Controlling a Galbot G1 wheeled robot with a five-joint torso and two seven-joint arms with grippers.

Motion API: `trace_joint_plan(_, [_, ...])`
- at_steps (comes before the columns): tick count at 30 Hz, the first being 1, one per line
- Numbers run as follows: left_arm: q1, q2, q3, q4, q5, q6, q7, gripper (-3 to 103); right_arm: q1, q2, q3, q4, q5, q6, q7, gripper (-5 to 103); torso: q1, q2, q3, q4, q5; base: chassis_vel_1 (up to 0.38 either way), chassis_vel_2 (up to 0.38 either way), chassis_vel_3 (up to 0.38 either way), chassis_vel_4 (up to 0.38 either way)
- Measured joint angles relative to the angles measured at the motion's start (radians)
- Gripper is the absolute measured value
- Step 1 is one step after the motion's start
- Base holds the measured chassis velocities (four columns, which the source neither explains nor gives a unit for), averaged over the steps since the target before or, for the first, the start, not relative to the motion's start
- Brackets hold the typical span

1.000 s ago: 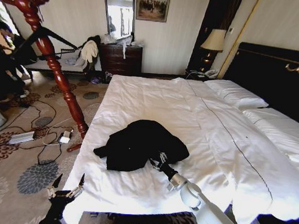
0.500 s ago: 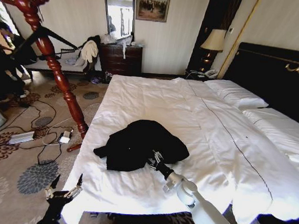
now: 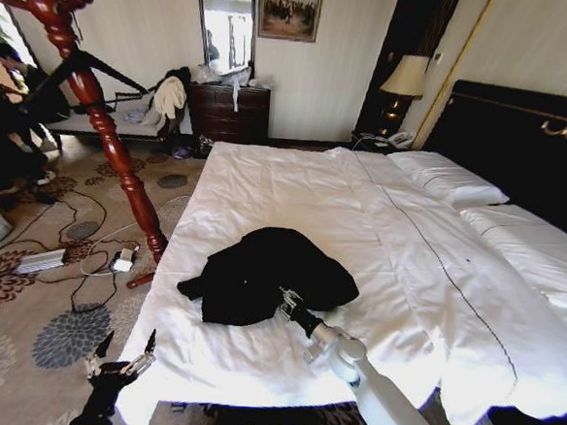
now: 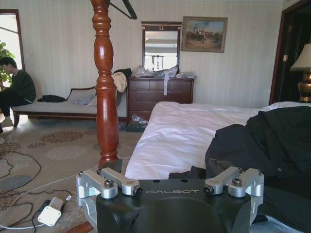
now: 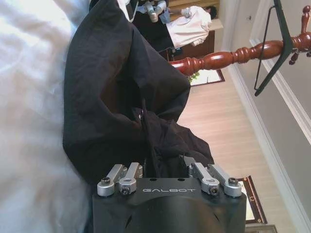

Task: Pick up the clothes from the bed and hang them on the clothes hanger.

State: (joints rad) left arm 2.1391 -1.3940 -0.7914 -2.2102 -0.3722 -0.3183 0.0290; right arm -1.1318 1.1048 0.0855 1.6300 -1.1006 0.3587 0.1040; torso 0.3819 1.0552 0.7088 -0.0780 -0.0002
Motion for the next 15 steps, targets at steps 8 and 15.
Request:
trace_joint_plan(8, [-0.003,0.001,0.000,0.005,0.001,0.001,0.000,100,0.014,-0.010,-0.011,-0.016,0.033,0.001,-0.001,18,0.000,0.000,0.000,0.0000,0.0001,0.000,0.000,0.000,0.000])
trace_joint_plan(15, [-0.013,0.008,0.007,0.012,0.005,0.003,0.000,100,0.011,-0.017,-0.014,-0.012,0.055,-0.002,-0.003,1,0.000,0.000,0.000,0.0000,0.0001,0.000,0.000,0.000,0.000])
